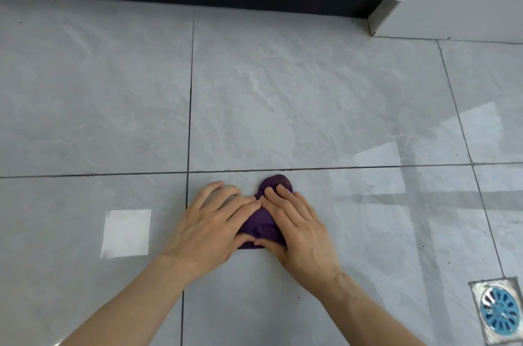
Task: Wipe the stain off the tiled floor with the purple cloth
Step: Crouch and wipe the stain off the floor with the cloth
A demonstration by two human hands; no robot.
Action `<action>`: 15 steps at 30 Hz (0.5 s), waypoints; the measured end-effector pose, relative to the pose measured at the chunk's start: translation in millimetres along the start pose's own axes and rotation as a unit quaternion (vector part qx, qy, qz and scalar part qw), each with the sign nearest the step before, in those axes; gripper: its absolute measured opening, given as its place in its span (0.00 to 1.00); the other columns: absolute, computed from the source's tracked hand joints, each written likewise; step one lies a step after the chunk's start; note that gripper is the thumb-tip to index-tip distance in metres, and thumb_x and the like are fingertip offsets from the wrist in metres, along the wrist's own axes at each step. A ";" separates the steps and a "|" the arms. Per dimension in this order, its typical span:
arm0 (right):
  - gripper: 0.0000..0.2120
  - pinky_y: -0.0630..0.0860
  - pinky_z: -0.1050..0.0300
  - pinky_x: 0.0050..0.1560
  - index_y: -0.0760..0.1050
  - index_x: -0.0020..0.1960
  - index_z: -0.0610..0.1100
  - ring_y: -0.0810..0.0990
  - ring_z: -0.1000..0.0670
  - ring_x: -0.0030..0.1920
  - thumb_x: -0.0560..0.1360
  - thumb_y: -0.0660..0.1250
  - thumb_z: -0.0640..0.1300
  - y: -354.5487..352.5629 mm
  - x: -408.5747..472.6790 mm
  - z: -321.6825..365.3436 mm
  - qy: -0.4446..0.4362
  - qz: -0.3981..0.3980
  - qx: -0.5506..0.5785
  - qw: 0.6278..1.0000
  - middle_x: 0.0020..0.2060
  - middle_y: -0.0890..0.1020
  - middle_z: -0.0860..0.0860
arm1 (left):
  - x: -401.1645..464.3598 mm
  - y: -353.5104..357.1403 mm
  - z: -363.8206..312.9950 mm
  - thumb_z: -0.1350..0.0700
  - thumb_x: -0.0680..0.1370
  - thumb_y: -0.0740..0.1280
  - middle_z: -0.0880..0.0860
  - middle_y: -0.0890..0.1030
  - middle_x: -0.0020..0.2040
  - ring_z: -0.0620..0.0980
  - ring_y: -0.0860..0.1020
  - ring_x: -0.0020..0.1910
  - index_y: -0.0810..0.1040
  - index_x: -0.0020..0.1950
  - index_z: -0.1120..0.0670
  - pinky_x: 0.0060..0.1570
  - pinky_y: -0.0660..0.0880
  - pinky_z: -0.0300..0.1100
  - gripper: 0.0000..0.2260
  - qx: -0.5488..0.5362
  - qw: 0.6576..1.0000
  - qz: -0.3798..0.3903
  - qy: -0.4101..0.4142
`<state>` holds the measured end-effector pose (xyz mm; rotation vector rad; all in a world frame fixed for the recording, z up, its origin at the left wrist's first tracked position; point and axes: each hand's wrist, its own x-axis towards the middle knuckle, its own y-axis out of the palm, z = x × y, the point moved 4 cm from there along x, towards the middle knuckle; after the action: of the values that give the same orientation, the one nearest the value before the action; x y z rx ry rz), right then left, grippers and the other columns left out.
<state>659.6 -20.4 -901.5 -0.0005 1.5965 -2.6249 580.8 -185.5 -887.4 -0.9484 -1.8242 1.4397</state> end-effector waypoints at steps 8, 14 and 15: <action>0.14 0.74 0.53 0.46 0.80 0.59 0.46 0.75 0.45 0.48 0.74 0.71 0.44 -20.9 46.3 1.0 0.002 -0.023 -0.059 0.998 0.46 0.80 0.49 | 33.2 -5.0 9.3 0.54 0.72 0.75 0.47 0.82 0.47 0.54 0.79 0.50 0.79 0.55 0.51 0.53 0.69 0.47 0.13 0.018 0.997 -0.033 -0.072; 0.16 0.68 0.54 0.31 0.79 0.53 0.40 0.77 0.43 0.41 0.67 0.74 0.32 -23.5 59.8 5.1 0.063 0.026 -0.062 0.996 0.43 0.77 0.45 | 47.8 -5.9 11.6 0.57 0.70 0.74 0.48 0.80 0.45 0.55 0.77 0.47 0.78 0.54 0.52 0.48 0.67 0.47 0.14 0.065 0.992 -0.024 -0.102; 0.16 0.67 0.54 0.32 0.79 0.55 0.40 0.77 0.43 0.42 0.68 0.74 0.33 -24.0 62.2 5.9 0.072 0.035 -0.060 0.995 0.44 0.77 0.45 | 49.9 -6.4 11.6 0.57 0.70 0.74 0.48 0.80 0.45 0.55 0.77 0.47 0.78 0.54 0.52 0.48 0.67 0.48 0.13 0.071 0.991 -0.016 -0.110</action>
<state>596.4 -18.3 -879.8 0.2398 1.7627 -2.5247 542.9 -150.9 -881.7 -0.7093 -1.8516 1.6856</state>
